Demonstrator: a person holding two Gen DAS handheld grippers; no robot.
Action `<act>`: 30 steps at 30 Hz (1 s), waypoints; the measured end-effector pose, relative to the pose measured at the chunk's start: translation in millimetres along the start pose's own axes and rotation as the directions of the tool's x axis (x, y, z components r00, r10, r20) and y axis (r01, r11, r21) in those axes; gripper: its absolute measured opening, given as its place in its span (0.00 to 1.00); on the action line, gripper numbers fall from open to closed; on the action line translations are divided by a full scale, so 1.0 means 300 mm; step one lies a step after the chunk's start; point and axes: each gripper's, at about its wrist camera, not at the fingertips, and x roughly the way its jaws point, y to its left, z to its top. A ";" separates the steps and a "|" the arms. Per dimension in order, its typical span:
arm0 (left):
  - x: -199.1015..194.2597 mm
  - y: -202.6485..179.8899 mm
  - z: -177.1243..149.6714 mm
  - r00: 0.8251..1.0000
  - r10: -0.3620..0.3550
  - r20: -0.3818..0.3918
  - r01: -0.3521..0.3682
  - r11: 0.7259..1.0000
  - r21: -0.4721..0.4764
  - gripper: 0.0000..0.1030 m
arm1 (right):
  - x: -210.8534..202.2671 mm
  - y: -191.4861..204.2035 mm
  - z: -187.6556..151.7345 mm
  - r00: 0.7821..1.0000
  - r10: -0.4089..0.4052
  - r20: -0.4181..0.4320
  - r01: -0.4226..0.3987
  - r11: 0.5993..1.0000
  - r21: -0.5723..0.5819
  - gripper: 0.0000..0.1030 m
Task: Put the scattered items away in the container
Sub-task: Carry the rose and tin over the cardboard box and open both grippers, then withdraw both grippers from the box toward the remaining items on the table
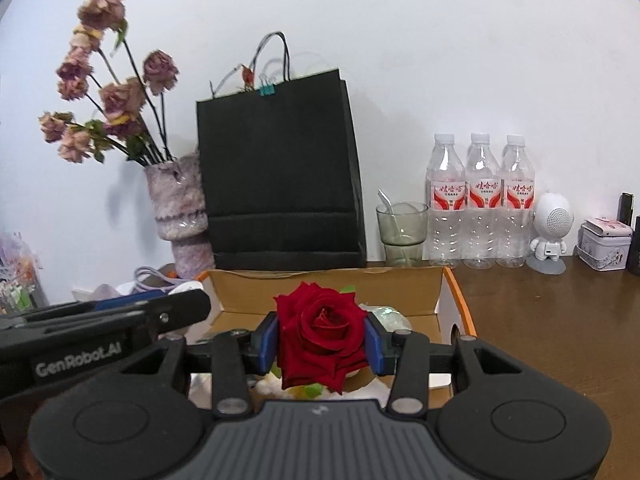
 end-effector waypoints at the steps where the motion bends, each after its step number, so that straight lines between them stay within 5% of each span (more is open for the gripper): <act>1: 0.013 0.004 -0.008 1.000 0.007 -0.010 -0.007 1.000 0.010 0.39 | 0.015 -0.005 -0.002 1.000 -0.003 -0.008 0.003 1.000 -0.001 0.41; 14: 0.067 0.019 -0.047 0.996 0.049 -0.071 -0.047 0.998 0.030 0.40 | 0.084 -0.030 -0.046 0.995 -0.048 -0.082 0.048 0.999 -0.008 0.42; 16: 0.074 0.011 -0.049 0.994 0.055 -0.090 -0.051 0.998 0.042 0.47 | 0.089 -0.032 -0.047 0.993 -0.060 -0.097 0.058 0.998 -0.016 0.52; 17: 0.075 0.009 -0.049 0.991 0.095 -0.094 -0.091 0.995 0.041 0.61 | 0.094 -0.032 -0.046 0.991 -0.067 -0.114 0.065 0.998 -0.025 0.74; 19: 0.077 0.014 -0.044 0.979 0.183 -0.092 -0.180 0.983 0.041 0.98 | 0.104 -0.032 -0.045 0.979 -0.157 -0.133 0.153 0.988 -0.038 0.94; 21: 0.071 0.027 -0.040 0.981 0.177 -0.080 -0.175 0.984 0.024 1.00 | 0.103 -0.048 -0.040 0.966 -0.229 -0.124 0.226 0.973 -0.036 1.00; 24: 0.065 0.031 -0.038 0.983 0.164 -0.080 -0.163 0.987 0.011 1.00 | 0.094 -0.086 -0.031 0.979 -0.153 -0.137 0.159 0.987 0.032 1.00; 30: 0.066 0.019 -0.038 0.985 0.153 -0.085 -0.152 0.988 0.018 1.00 | 0.093 -0.088 -0.029 0.977 -0.160 -0.139 0.167 0.985 0.037 1.00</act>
